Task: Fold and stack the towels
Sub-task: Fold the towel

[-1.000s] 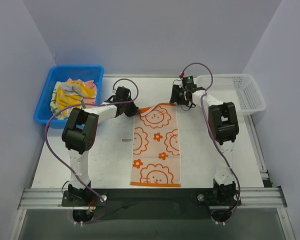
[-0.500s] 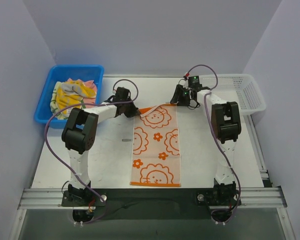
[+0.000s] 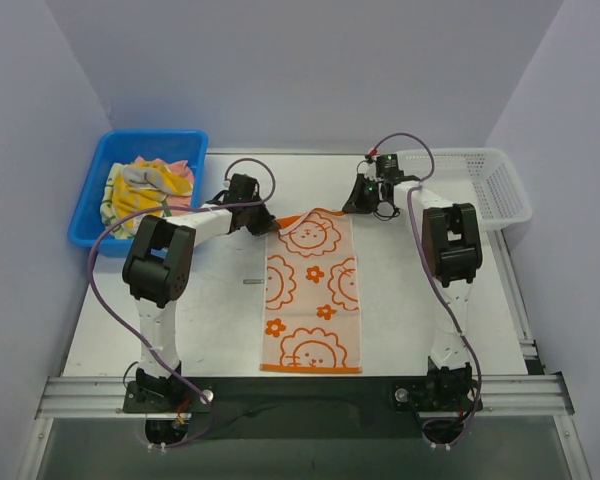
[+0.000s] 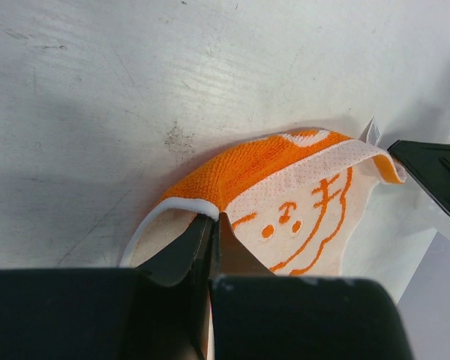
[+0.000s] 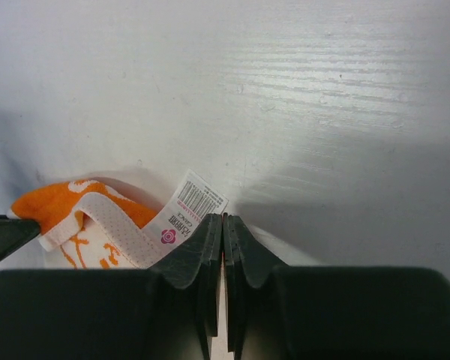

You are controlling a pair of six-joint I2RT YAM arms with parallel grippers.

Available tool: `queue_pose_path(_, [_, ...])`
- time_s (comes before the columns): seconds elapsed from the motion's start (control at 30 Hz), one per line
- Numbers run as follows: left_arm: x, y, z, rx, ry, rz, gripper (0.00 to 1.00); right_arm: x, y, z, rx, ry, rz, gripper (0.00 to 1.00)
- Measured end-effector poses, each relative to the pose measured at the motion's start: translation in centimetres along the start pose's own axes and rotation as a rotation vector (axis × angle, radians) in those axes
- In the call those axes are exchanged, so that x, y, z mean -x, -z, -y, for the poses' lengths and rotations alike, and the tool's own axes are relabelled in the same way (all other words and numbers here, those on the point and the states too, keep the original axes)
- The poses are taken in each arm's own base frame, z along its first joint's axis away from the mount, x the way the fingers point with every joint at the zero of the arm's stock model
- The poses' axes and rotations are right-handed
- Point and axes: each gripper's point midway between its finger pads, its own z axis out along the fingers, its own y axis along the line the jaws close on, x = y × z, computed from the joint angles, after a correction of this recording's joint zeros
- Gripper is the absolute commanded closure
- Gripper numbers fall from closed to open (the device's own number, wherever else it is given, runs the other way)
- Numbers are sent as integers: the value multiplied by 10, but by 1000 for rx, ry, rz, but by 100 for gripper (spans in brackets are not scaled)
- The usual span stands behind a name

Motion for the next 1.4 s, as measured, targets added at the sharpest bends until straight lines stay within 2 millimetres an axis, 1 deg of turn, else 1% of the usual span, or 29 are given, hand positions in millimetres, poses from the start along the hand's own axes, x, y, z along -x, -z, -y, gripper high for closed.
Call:
queue_pose_path(0.03, [0, 0, 0, 0, -2, -1, 100, 0, 0, 0, 1, -1, -1, 100])
queue_pose_path(0.07, [0, 0, 0, 1, -3, -2, 100, 0, 0, 0, 3, -1, -1, 100])
queue_pose_path(0.27, [3, 2, -2, 5, -3, -4, 100, -3, -1, 3, 3, -1, 4, 100])
queue_pose_path(0.4, [8, 4, -3, 12, -13, -5, 100, -9, 4, 5, -1, -6, -2, 100])
queue_pose_path(0.5, [9, 8, -1, 10, -30, -20, 100, -9, 16, 0, 4, -2, 11, 100])
queue_pose_path(0.63, [3, 14, 0, 5, -61, -58, 100, -12, 41, -10, 15, 11, 38, 100])
queue_pose_path(0.7, [-2, 17, 0, 2, -72, -83, 100, -18, 51, -12, 17, 15, 46, 100])
queue_pose_path(0.77, [-6, 21, -1, 0, -86, -105, 100, -29, 60, -12, 8, 14, 43, 100])
queue_pose_path(0.8, [-8, 23, -1, -3, -93, -114, 100, -35, 63, -11, 1, 14, 40, 96])
queue_pose_path(0.87, [-11, 27, -2, -1, -109, -128, 100, -45, 67, -9, -19, 5, 36, 82])
queue_pose_path(0.9, [-12, 30, -2, 0, -116, -134, 100, -49, 69, -8, -31, -8, 36, 68])
queue_pose_path(0.97, [-13, 34, -2, -3, -130, -145, 100, -55, 69, -8, -55, -44, 40, 52])
queue_pose_path(1.0, [-14, 35, -2, -5, -136, -150, 100, -55, 68, -8, -62, -55, 45, 42])
queue_pose_path(1.07, [-16, 37, -2, -9, -148, -161, 100, -52, 66, -11, -83, -104, 73, 35])
queue_pose_path(1.1, [-17, 37, -3, -9, -153, -167, 100, -50, 65, -13, -92, -123, 87, 34])
queue_pose_path(1.17, [-20, 38, -5, -5, -166, -179, 100, -45, 63, -16, -126, -160, 116, 34])
queue_pose_path(1.27, [-23, 40, -8, 1, -183, -193, 100, -33, 65, -26, -173, -201, 160, 36])
queue_pose_path(1.37, [-24, 42, -9, 2, -196, -201, 100, -9, 69, -44, -190, -239, 230, 47])
queue_pose_path(1.4, [-25, 43, -9, 2, -199, -203, 100, -4, 69, -48, -194, -252, 248, 50])
